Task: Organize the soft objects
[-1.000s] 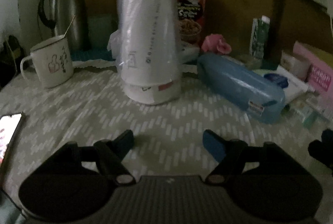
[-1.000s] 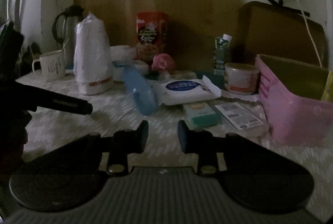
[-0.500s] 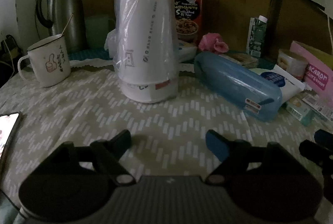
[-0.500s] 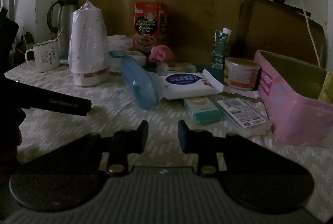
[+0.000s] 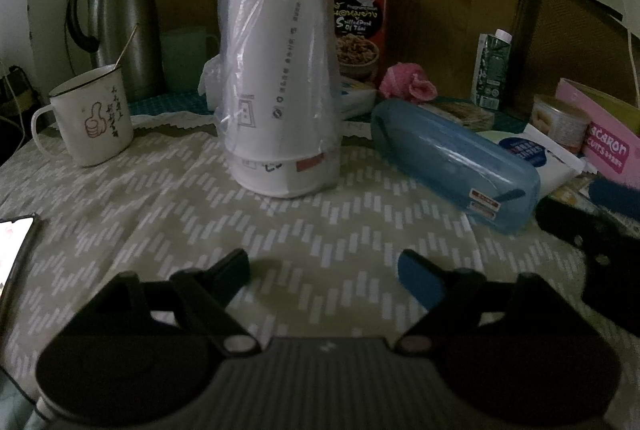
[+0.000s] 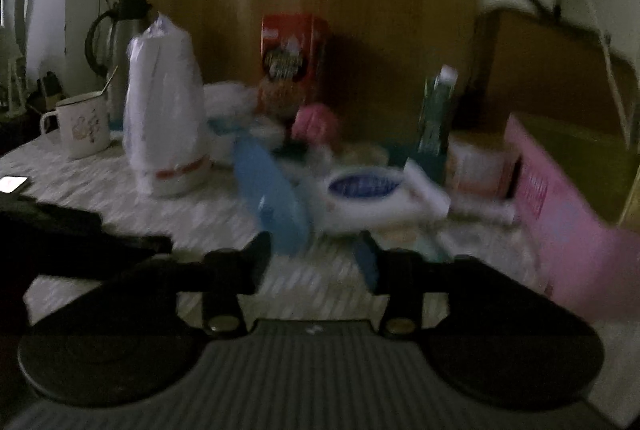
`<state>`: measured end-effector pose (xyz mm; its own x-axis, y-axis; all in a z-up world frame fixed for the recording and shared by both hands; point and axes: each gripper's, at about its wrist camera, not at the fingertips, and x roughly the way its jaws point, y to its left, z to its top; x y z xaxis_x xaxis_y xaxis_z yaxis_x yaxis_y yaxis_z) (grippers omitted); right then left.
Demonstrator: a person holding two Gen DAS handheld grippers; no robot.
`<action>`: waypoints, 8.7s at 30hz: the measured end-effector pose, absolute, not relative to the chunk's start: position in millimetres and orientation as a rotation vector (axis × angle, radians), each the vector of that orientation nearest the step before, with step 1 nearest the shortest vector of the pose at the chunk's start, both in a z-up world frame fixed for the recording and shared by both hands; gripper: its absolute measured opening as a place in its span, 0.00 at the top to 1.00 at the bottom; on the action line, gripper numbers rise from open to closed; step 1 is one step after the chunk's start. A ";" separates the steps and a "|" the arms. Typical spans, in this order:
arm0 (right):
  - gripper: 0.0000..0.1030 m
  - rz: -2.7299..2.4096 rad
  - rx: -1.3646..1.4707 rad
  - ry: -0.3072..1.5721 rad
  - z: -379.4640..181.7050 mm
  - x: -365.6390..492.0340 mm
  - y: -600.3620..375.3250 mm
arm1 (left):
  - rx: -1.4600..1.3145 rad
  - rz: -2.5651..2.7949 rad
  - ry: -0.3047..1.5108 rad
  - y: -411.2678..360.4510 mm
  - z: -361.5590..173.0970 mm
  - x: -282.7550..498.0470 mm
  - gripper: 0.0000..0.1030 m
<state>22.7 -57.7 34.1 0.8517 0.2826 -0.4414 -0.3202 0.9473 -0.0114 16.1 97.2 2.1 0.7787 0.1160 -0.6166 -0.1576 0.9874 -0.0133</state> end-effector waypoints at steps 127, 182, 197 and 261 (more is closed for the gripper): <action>0.35 0.335 0.035 0.595 22.9 21.3 -116.3 | 0.015 0.021 0.704 92.6 -3.1 27.2 0.01; 0.70 0.623 -0.314 0.538 21.3 8.1 -41.6 | -0.186 -0.018 0.652 123.9 3.4 22.9 0.00; 0.46 0.556 -0.217 0.532 16.4 -37.8 -66.3 | -0.388 -0.134 0.603 153.0 12.1 23.4 0.00; 0.41 -0.133 0.057 0.246 43.7 -0.2 -266.1 | -0.031 -0.546 0.479 -129.8 75.9 53.1 0.08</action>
<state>-0.2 -266.1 43.7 0.9610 -0.1247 -0.2468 0.1386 0.9896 0.0397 53.1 -129.8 75.9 0.7475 -0.5063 -0.4301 0.4919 0.8569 -0.1540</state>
